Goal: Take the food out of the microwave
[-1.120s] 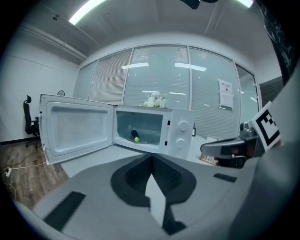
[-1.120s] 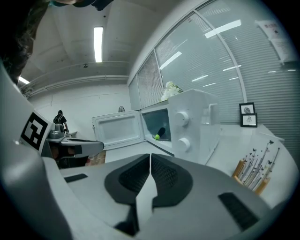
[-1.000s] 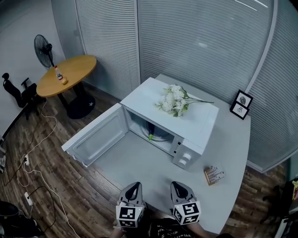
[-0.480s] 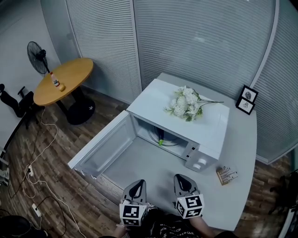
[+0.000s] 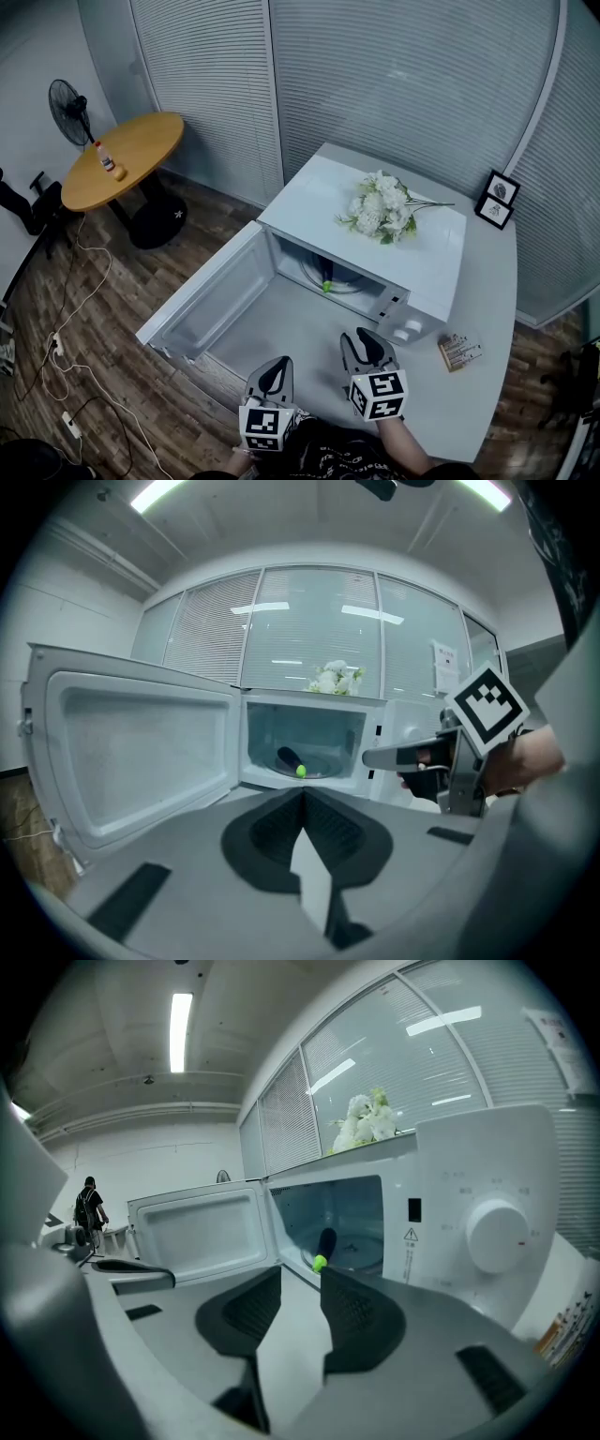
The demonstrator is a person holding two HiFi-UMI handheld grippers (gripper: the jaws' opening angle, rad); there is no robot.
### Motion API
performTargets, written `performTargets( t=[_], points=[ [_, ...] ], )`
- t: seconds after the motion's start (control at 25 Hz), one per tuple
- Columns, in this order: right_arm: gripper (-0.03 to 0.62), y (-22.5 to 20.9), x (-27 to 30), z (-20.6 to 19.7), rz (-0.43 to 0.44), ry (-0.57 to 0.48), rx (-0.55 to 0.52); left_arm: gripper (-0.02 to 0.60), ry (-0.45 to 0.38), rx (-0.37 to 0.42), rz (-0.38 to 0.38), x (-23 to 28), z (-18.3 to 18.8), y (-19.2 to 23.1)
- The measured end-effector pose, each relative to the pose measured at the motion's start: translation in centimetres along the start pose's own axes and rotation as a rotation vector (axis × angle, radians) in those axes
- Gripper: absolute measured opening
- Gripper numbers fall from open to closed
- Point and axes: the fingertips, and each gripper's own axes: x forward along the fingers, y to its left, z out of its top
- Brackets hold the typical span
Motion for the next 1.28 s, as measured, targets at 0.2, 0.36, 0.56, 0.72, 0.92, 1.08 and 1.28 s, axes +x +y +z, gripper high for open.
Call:
performTargets(
  t=[0.2,0.36,0.56,0.72,0.92,1.08,1.28],
  points=[
    [0.152,-0.2,2.2,1.4,-0.008,-0.005,0.002,0.008,0.008,-0.014,0.006,0.2,-0.5,0.4],
    [0.170,-0.1,4.1,2.2,-0.010,0.006,0.005,0.008,0.010,-0.013,0.009,0.1,-0.4,1.0],
    [0.181,-0.3,6.5,2.9,-0.020,0.021,0.002,0.008,0.026,-0.012,0.024,0.0,-0.9,2.1],
    [0.183,-0.9,8.4,3.2,-0.048,0.030,0.021,0.008,0.025,-0.022,0.026,0.0,-0.8,2.6],
    [0.183,-1.2,10.7,3.5,-0.057,0.055,0.010,0.008,0.045,-0.030,0.033,-0.3,-1.3,3.3],
    [0.186,-1.4,12.2,3.4,-0.071,0.070,-0.014,0.008,0.053,-0.024,0.042,-0.5,-1.5,3.9],
    [0.186,-1.8,14.3,3.0,-0.084,0.105,-0.027,0.008,0.059,-0.025,0.034,-0.4,-1.6,4.1]
  ],
)
